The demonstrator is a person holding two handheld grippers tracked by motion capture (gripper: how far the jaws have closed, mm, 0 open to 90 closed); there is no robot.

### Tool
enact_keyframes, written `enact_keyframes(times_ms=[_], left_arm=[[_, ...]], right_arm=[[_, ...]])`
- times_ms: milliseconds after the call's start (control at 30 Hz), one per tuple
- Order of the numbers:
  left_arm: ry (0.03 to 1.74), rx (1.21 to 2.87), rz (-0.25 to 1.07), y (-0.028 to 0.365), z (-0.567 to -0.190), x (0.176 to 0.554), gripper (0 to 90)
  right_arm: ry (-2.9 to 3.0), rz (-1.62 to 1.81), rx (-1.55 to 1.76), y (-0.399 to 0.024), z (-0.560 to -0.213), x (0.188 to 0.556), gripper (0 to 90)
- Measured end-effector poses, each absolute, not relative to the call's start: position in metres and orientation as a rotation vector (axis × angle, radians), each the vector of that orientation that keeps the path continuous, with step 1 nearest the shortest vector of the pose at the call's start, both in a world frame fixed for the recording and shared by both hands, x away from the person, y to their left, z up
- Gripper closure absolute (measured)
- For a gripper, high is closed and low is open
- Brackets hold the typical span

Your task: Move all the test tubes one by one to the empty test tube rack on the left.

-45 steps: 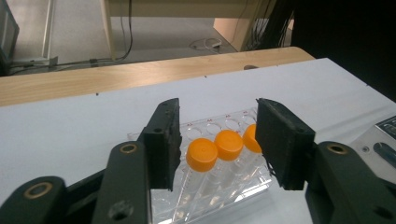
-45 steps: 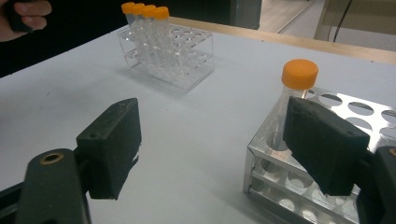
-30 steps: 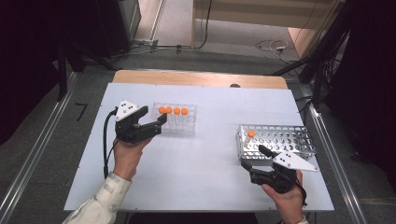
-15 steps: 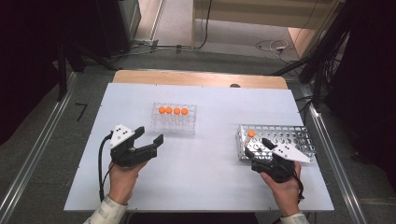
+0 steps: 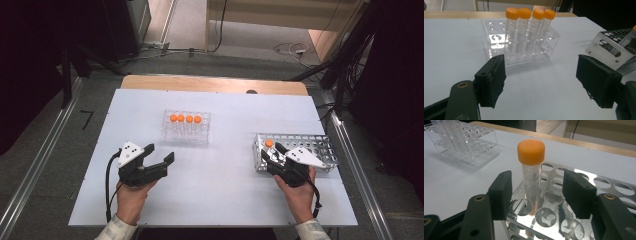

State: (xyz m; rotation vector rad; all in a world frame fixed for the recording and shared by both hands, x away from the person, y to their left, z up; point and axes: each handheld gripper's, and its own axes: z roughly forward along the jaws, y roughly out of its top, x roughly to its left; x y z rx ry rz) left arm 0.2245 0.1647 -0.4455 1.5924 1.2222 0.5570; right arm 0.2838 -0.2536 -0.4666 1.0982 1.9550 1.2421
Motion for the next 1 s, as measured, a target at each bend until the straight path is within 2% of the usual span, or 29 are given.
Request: enact_keyframes(times_ms=[267,467,567,767,1000], left_arm=[[1.218,1.597,0.552,0.163,-0.447,0.224,24.1],[1.217,1.596,0.551,0.163,-0.447,0.224,24.2],[1.217,1.596,0.551,0.163,-0.447,0.224,24.2],[1.218,1.596,0.549,0.163,-0.447,0.224,24.3],[1.220,1.589,0.548,0.163,-0.446,0.224,24.5]], right_arm=[[1.963,1.239,1.068,-0.249,-0.468,0.287,56.2],[1.978,1.237,1.070,-0.247,-0.470,0.290,62.8],[1.978,1.236,1.067,-0.246,-0.469,0.290,70.9],[1.962,1.264,1.067,-0.248,-0.463,0.289,72.0],[1.905,1.342,1.043,-0.254,-0.439,0.280,71.9]])
